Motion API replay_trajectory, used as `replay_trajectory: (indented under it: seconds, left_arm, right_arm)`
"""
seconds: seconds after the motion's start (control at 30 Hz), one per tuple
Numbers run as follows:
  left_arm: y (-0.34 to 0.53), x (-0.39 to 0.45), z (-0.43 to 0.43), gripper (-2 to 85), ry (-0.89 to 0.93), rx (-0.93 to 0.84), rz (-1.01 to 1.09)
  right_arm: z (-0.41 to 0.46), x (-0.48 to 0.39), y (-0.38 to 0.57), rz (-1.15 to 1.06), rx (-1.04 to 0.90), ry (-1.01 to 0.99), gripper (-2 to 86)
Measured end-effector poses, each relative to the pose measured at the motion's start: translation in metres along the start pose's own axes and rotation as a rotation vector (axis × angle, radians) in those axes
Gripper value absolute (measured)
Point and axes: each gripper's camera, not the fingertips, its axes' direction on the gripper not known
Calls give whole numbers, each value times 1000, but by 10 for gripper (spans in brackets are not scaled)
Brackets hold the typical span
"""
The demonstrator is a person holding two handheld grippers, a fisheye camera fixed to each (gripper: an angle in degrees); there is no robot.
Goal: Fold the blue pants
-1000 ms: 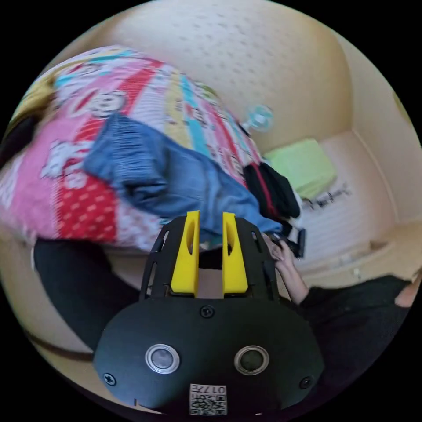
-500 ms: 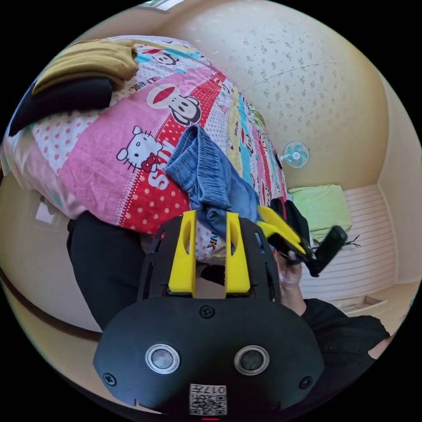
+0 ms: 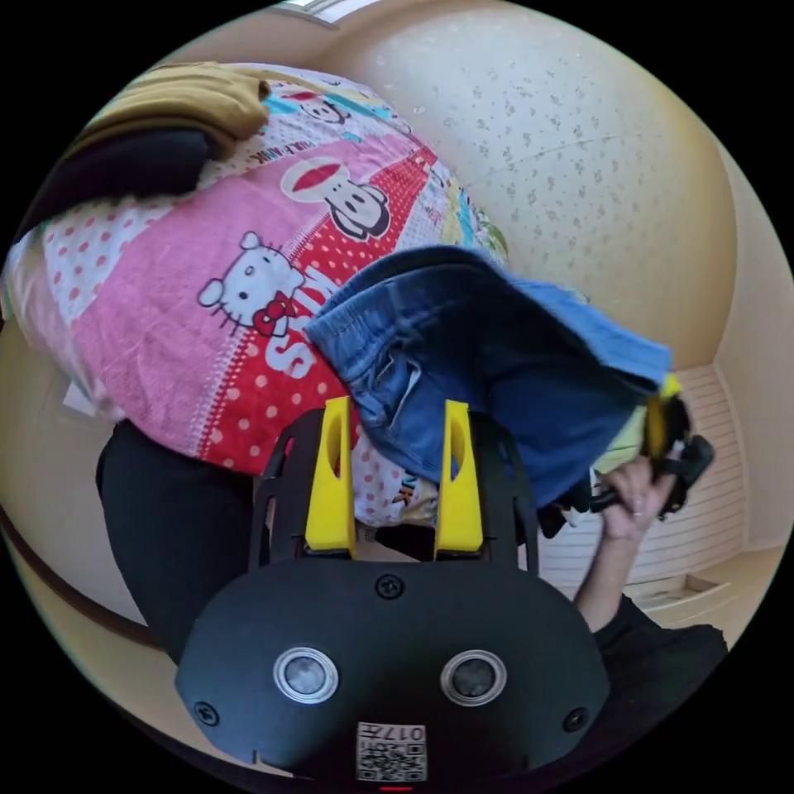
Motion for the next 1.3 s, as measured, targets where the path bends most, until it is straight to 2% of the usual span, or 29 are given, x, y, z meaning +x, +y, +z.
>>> replay_trajectory:
  seconds: [0.07,0.1,0.2,0.27,0.37,0.43,0.53,0.63,0.73,0.83,1.07,1.17,1.3]
  left_arm:
    - [2,18,3,146,-74,22,35]
    - [5,32,-2,126,-53,64,81]
    - [19,76,-40,48,159,253,264]
    - [26,114,-70,26,175,321,374]
    - [47,186,-156,10,255,517,550]
    - [72,245,-240,5,353,719,728]
    - [105,320,-337,2,404,899,955]
    - [130,387,-412,1,436,1003,1142]
    - [146,449,-466,1,370,1105,1265]
    - [149,500,-509,0,305,1133,1323]
    - [110,554,-555,0,290,1105,1294]
    - [62,563,-528,0,209,1038,1233]
    - [-57,554,-436,2,53,841,1086]
  right_arm:
    - [-67,-27,-24,-91,101,63,29]
    - [-83,-34,-28,-117,127,75,28]
    - [-166,-69,-43,-232,243,167,27]
    - [-230,-95,-50,-282,354,266,28]
    - [-315,-140,-58,-376,521,394,29]
    - [-362,-169,-62,-422,609,495,30]
    - [-431,-210,-71,-485,756,628,30]
    - [-489,-238,-91,-504,854,688,29]
    - [-530,-261,-116,-537,960,711,28]
    - [-554,-276,-153,-540,975,784,28]
    - [-570,-241,-239,-457,900,685,27]
    - [-527,-186,-273,-369,769,731,28]
    - [-442,-75,-302,-248,570,763,29]
